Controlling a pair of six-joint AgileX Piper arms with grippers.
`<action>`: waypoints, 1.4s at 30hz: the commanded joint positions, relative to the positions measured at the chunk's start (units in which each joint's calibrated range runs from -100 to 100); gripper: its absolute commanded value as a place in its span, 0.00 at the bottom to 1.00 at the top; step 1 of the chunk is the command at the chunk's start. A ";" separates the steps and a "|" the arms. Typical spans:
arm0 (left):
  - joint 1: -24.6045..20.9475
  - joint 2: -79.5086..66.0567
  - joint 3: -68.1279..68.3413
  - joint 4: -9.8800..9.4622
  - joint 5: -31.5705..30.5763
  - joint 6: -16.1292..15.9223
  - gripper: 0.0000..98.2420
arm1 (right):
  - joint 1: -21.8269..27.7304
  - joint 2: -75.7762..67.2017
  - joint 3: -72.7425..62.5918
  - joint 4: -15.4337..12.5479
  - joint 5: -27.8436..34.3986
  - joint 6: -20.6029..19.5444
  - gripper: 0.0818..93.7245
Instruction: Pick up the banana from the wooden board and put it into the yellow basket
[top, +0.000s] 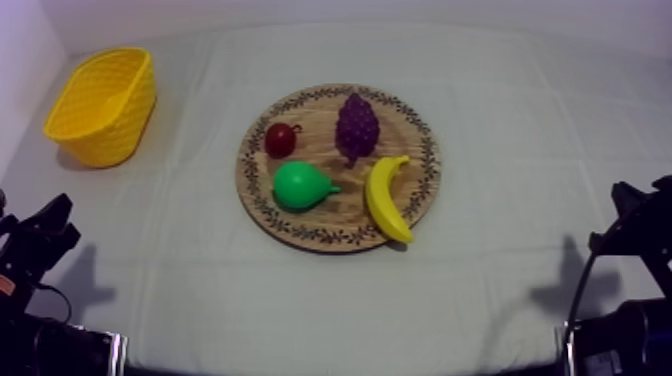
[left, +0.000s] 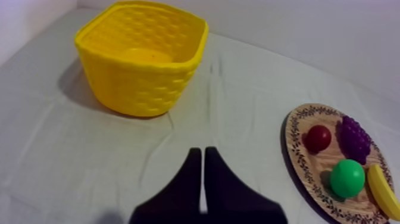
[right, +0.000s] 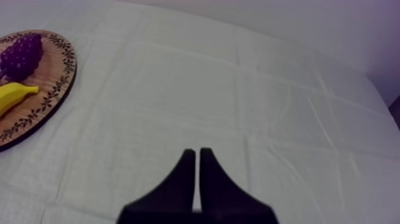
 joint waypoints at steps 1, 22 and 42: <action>0.71 -0.04 0.31 -0.02 -1.12 -2.40 0.00 | 0.01 -0.04 -0.03 0.01 0.02 -0.01 0.01; 1.13 -0.04 0.64 -0.12 -3.52 -4.05 0.00 | 0.01 -0.04 -0.03 0.01 0.02 -0.01 0.01; 20.87 22.17 -22.06 -11.05 -6.87 12.96 0.00 | 0.01 -0.04 -0.03 0.01 0.02 0.00 0.01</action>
